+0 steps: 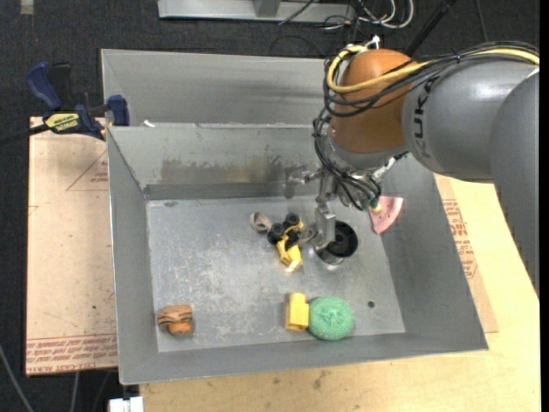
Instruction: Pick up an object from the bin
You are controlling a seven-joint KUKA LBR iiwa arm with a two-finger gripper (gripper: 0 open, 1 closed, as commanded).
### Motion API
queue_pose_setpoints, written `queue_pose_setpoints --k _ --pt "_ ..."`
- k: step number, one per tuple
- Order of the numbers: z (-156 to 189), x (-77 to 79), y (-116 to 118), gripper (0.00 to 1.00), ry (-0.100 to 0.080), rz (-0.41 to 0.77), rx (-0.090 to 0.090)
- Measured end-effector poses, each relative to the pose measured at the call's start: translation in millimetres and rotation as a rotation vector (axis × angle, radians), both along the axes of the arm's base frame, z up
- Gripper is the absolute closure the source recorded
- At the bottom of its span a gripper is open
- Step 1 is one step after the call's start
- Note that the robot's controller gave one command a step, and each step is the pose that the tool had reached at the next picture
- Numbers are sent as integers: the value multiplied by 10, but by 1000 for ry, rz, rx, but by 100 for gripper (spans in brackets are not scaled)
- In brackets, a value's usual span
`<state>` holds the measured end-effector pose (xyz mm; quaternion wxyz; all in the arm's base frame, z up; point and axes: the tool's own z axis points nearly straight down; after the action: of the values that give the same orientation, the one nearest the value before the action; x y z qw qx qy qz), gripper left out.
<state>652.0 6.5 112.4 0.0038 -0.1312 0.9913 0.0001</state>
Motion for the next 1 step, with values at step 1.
queue_pose_setpoints --k 1 --pt "-197 -201 -23 0 11 -11 1"
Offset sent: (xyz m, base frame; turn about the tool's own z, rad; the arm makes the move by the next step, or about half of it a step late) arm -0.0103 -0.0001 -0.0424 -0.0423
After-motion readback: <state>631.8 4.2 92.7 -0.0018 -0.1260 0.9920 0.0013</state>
